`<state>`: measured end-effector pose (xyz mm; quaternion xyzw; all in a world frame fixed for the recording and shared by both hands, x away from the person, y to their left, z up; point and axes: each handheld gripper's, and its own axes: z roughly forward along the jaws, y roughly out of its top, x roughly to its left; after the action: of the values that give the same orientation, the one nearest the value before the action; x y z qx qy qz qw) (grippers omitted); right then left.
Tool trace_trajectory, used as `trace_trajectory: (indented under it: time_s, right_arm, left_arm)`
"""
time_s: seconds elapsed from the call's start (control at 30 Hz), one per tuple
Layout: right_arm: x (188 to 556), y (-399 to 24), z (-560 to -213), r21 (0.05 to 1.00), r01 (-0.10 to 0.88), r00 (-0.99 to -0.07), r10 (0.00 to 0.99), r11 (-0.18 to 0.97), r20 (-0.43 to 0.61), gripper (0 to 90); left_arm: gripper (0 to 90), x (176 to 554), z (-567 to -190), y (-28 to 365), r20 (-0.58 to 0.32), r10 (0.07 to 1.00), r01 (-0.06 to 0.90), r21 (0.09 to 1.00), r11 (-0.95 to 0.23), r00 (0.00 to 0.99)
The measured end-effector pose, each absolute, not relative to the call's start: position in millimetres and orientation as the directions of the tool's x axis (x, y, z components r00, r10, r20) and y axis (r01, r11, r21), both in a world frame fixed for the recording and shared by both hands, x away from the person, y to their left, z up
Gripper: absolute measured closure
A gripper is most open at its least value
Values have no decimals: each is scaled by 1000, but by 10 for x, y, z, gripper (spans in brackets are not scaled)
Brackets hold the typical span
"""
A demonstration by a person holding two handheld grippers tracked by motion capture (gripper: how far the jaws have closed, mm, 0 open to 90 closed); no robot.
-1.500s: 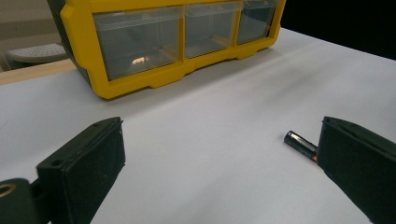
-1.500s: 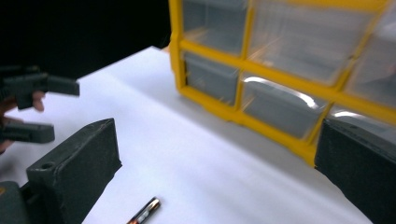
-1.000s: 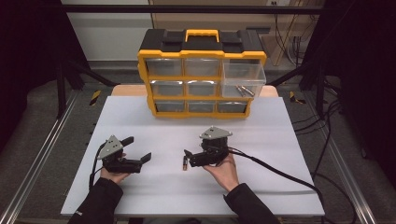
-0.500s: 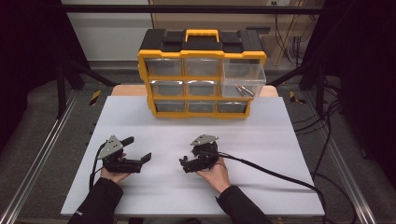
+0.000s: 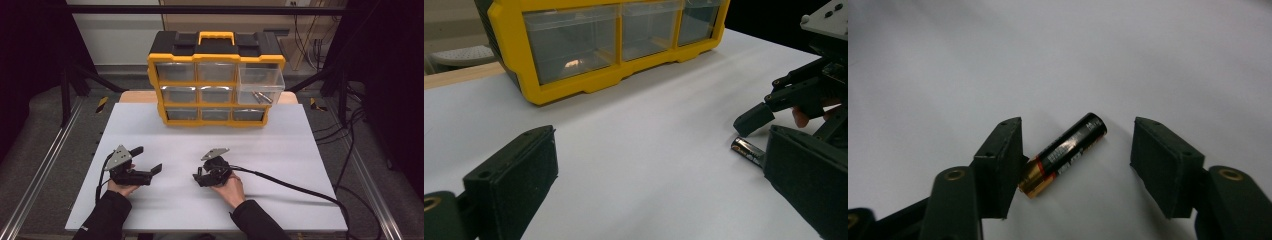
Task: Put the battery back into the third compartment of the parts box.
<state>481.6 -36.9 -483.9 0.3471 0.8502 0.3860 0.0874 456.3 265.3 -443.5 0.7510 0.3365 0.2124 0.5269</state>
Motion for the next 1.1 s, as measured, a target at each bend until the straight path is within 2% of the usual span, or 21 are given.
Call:
trace_trajectory:
  time_s: [0.13, 0.5, 0.83, 1.1]
  right_arm:
    - [4817, -385, -4817, 708, 522, -750, 651, 476, 116, 528]
    - [4818, -400, -4789, 679, 557, -738, 660, 478, 142, 762]
    - [4818, -412, -4750, 676, 571, -734, 658, 465, 168, 772]
    - [4794, -524, -4466, 724, 542, -734, 659, 426, 162, 772]
  left_arm:
    - [7, 4563, -4435, 2654, -37, 730, 283, 934, -217, 682]
    - [8, 4561, -4434, 2650, -36, 729, 281, 935, -218, 683]
    - [8, 4561, -4432, 2655, -36, 730, 281, 935, -216, 682]
    - [8, 4560, -4432, 2654, -35, 730, 281, 935, -217, 682]
